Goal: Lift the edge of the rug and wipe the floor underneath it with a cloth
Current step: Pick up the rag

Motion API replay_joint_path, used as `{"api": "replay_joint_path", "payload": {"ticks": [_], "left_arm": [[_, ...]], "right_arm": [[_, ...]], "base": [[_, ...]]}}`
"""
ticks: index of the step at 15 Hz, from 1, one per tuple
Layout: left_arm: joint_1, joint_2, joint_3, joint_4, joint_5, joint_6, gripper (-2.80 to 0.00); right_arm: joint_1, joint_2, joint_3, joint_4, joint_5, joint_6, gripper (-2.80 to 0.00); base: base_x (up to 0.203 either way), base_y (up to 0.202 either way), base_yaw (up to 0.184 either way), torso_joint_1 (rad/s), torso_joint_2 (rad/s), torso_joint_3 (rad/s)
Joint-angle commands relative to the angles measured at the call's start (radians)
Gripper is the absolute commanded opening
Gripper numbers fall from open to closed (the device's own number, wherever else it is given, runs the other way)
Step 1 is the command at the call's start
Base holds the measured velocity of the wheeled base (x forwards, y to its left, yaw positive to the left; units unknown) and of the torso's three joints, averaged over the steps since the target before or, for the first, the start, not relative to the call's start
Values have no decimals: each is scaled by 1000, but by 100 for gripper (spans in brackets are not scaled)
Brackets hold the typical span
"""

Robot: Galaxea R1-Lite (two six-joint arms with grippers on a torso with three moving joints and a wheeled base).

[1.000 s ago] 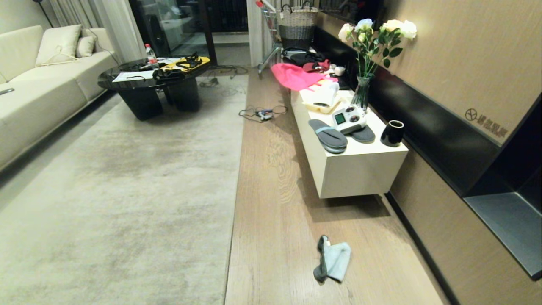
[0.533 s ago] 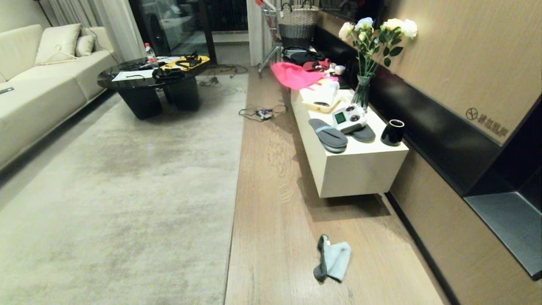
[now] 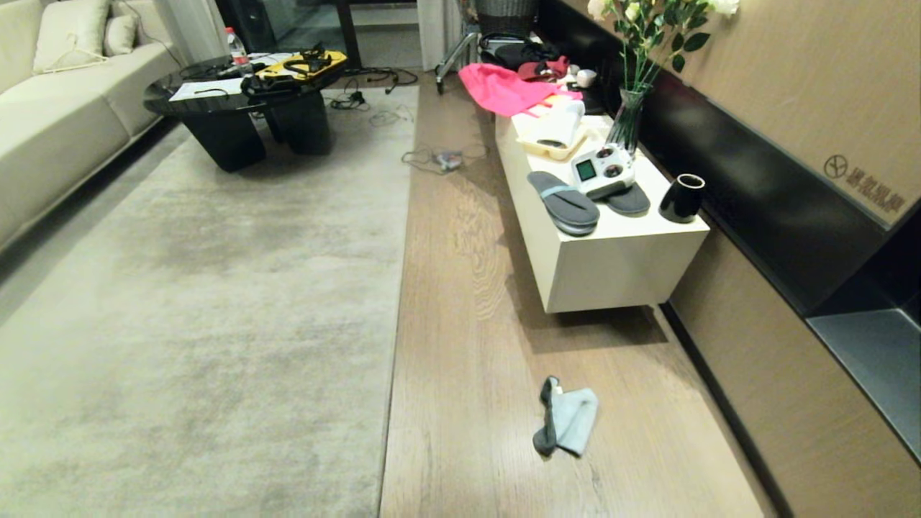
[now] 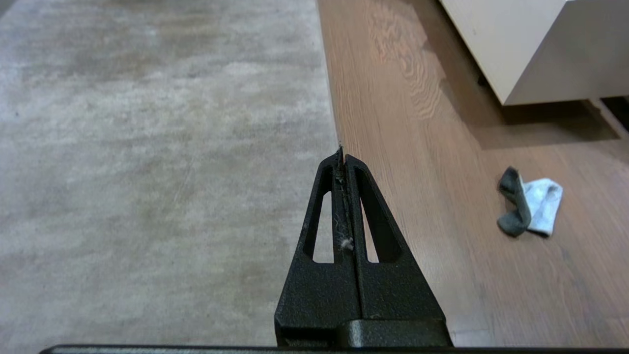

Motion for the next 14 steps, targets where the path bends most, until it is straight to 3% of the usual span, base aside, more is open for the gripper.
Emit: {"api": "replay_joint_path", "payload": {"ticks": [1,14], "left_arm": [[0,2,0,-1,0,0,-280],[0,2,0,1,-1,0,-280]], "right_arm": [[0,1,0,0,-1,0,-280],[0,1,0,0,-1,0,-280]], "base": [[0,0,0,0,5,-197],[0,0,0,5,3,-197]]}}
